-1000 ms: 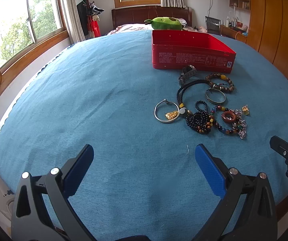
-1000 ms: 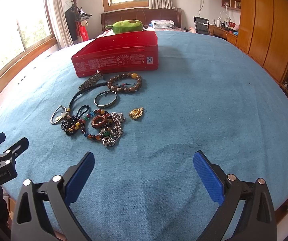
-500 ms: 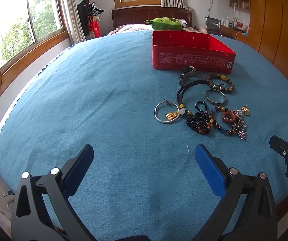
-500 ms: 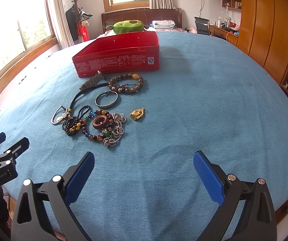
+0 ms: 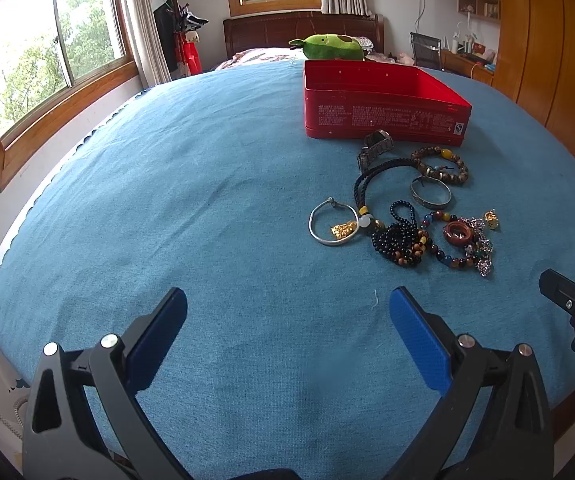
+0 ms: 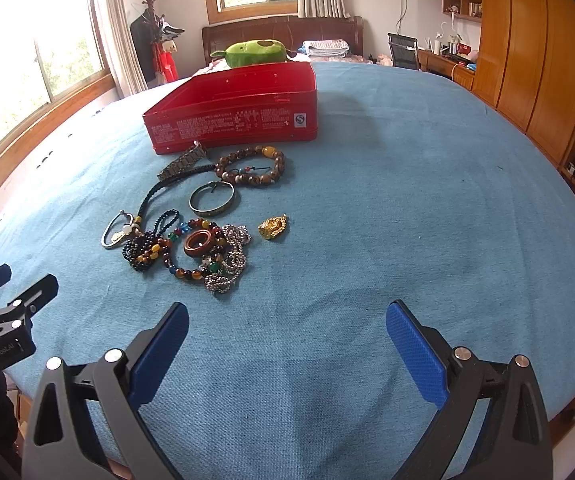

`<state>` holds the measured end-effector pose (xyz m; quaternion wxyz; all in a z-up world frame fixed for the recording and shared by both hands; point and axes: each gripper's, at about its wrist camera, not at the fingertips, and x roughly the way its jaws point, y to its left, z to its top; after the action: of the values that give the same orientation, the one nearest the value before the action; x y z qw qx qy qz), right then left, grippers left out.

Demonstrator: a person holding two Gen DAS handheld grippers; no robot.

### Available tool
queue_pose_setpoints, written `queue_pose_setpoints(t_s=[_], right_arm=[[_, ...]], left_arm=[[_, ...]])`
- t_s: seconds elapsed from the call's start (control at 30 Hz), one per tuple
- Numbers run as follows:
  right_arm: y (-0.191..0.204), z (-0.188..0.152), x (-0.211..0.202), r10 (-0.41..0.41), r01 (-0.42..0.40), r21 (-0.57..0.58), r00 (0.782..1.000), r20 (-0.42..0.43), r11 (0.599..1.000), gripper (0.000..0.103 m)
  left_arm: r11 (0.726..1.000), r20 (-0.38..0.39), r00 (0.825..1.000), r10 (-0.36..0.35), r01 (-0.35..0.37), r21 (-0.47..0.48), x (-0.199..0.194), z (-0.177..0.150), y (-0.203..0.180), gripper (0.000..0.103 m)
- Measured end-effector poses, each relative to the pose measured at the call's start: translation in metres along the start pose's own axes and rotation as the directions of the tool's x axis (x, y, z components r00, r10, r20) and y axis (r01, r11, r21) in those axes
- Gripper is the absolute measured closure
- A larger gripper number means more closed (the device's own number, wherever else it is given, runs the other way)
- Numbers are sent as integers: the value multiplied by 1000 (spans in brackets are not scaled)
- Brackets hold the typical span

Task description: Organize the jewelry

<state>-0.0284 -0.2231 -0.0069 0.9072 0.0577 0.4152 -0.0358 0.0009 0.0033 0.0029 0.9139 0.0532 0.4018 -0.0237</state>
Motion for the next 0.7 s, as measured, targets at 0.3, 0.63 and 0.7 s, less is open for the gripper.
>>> queue_pose_setpoints(t_s=[0.3, 0.63, 0.7], right_arm=[[4, 3, 2, 5, -5, -6, 1000, 0, 1000, 4], [-1, 11, 3, 25, -25, -12, 1000, 13, 1000, 4], [-1, 14, 4, 28, -28, -19, 999, 17, 999, 4]], left_arm=[[1000, -4, 1000, 5, -5, -3, 0, 2, 6, 3], [1000, -11, 1000, 9, -9, -25, 10, 5, 12, 3], [1000, -13, 1000, -3, 2, -24, 11, 7, 13, 3]])
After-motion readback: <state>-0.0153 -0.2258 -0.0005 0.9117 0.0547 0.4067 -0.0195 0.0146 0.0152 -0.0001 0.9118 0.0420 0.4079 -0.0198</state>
